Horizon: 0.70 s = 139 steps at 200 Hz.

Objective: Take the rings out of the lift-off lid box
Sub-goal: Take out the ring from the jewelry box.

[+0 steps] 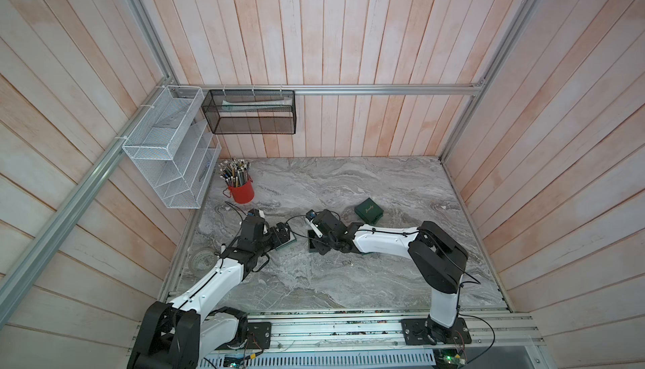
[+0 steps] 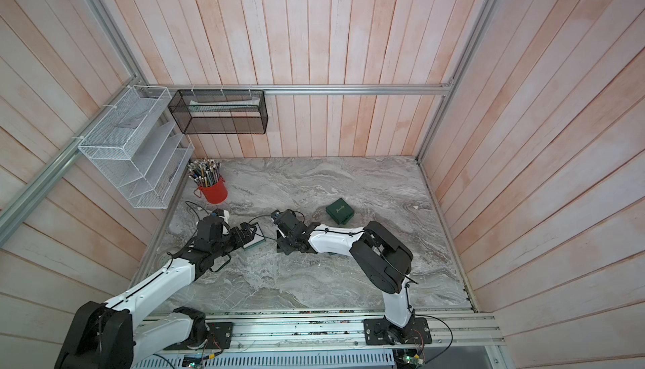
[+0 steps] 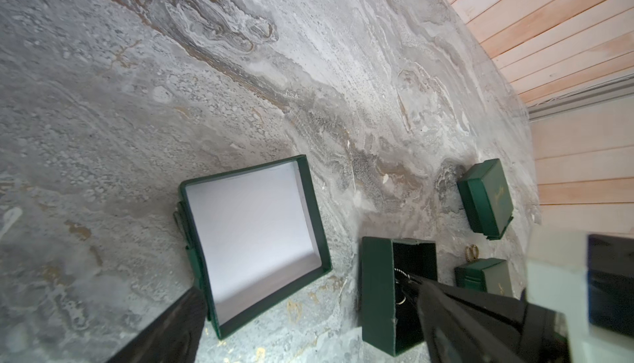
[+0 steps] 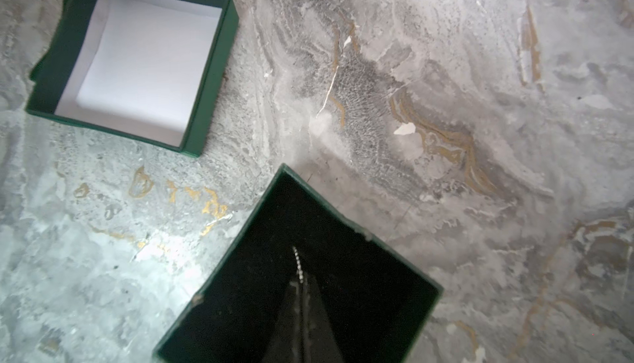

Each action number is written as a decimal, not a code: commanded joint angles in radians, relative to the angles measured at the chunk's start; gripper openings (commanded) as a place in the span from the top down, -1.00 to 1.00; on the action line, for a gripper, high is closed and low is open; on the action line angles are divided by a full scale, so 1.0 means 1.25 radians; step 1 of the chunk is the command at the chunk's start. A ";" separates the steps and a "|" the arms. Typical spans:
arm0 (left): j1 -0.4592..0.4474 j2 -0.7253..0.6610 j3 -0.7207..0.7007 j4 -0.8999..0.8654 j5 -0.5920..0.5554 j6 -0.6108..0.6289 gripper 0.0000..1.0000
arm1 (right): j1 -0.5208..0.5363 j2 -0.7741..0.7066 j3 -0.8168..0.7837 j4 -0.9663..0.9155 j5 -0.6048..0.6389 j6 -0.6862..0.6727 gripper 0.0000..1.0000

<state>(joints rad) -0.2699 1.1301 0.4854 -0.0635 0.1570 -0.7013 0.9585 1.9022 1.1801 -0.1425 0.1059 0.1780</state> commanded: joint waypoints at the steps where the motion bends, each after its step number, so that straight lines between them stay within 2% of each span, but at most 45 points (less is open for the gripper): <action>1: -0.021 -0.010 -0.017 0.038 0.015 -0.017 -0.90 | -0.018 -0.038 -0.008 -0.029 -0.015 0.047 1.00; 72: -0.117 0.050 -0.002 0.107 0.019 -0.043 -0.86 | -0.045 -0.080 -0.035 -0.025 -0.036 0.076 1.00; 139: -0.149 0.136 0.021 0.181 0.060 -0.054 -0.80 | -0.075 -0.121 -0.058 -0.013 -0.096 0.117 1.00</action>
<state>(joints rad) -0.4507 1.2736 0.4824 0.1040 0.2047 -0.7612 0.8860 1.7920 1.1271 -0.1547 0.0280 0.2901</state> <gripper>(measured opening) 0.905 0.041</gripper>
